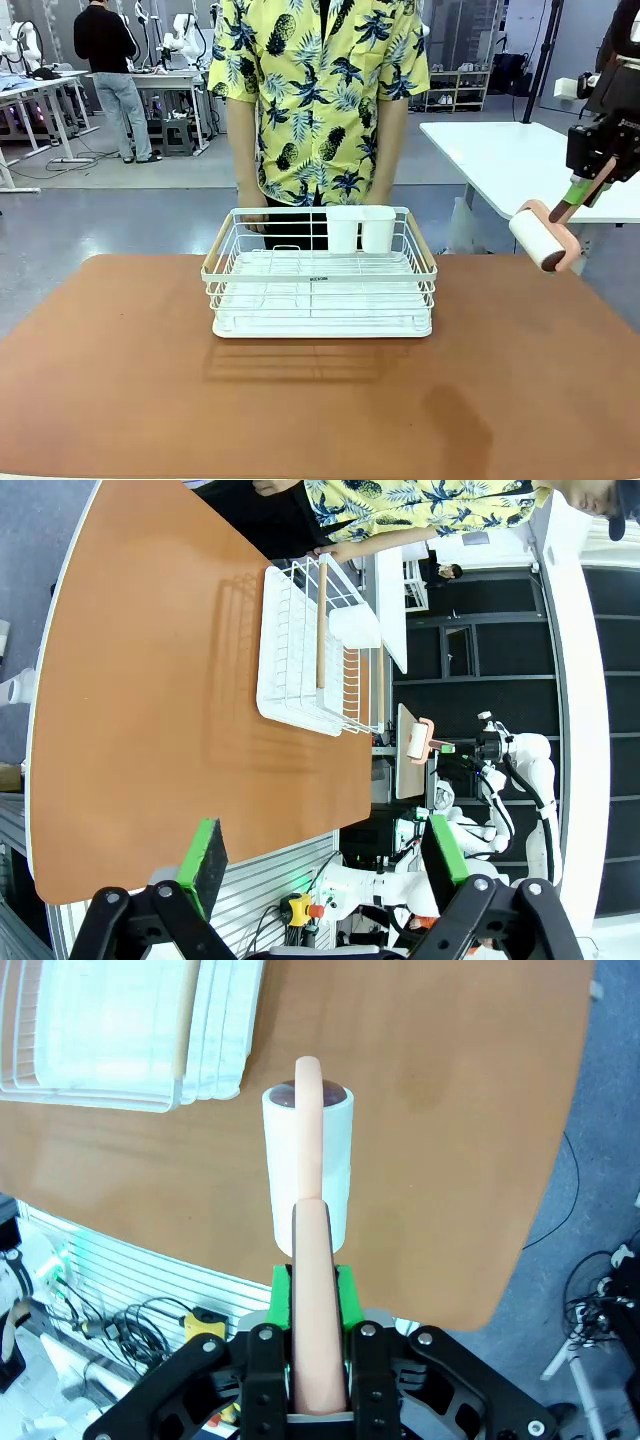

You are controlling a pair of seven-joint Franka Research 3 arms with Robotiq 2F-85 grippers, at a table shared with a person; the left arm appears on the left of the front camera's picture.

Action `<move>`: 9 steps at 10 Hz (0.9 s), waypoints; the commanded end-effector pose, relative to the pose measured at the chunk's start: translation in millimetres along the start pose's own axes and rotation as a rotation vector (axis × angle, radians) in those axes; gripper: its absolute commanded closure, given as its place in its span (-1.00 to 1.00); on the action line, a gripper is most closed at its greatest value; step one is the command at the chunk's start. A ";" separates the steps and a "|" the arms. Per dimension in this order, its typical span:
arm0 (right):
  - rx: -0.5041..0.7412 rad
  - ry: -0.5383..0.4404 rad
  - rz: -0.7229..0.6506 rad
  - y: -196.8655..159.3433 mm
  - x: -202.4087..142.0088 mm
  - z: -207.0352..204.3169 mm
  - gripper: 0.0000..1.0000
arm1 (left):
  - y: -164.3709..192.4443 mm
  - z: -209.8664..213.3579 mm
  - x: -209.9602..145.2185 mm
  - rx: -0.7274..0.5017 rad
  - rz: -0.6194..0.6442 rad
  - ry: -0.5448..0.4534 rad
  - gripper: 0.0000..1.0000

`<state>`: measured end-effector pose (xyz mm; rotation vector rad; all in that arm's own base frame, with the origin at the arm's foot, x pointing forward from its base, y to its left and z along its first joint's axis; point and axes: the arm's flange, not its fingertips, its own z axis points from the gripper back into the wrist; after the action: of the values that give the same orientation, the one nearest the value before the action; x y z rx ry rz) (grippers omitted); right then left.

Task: Clean the table.
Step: Place the Lint Roller down when the Dish drying rack is positioned in the middle of the table.

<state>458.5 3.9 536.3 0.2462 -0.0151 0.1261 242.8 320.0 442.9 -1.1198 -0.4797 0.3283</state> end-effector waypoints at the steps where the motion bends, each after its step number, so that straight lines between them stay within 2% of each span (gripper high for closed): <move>1: 0.012 -0.140 -0.443 8.5 17.6 -0.3 0.58 | 0.8 3.9 1.5 -0.025 -0.020 -0.005 -1.00; 2: 0.023 -0.164 -0.755 8.7 27.2 -1.4 0.58 | 0.8 3.9 1.5 -0.025 -0.020 -0.005 -1.00; 3: 0.024 -0.108 -0.869 6.8 34.8 -4.6 0.58 | 0.8 3.9 1.5 -0.025 -0.020 -0.005 -1.00; 4: 0.050 -0.078 -1.050 3.0 45.5 -9.0 0.58 | 0.8 3.9 1.5 -0.025 -0.020 -0.005 -1.00; 5: 0.115 -0.105 -1.237 -1.6 56.8 -17.6 0.58 | 0.8 3.9 1.5 -0.025 -0.020 -0.005 -1.00; 6: 0.146 -0.172 -1.337 -6.0 61.3 -30.8 0.58 | 0.8 3.9 1.5 -0.025 -0.020 -0.005 -1.00; 8: 0.180 -0.257 -1.389 -17.5 61.7 -61.6 0.58 | 0.8 3.9 1.5 -0.025 -0.020 -0.005 -1.00; 9: 0.202 -0.255 -1.407 -23.0 61.4 -77.5 0.58 | 0.8 3.9 1.5 -0.025 -0.020 -0.005 -1.00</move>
<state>529.2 -5.3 470.8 0.4010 -0.0117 -1.2523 242.6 320.1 442.8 -1.1197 -0.4797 0.3287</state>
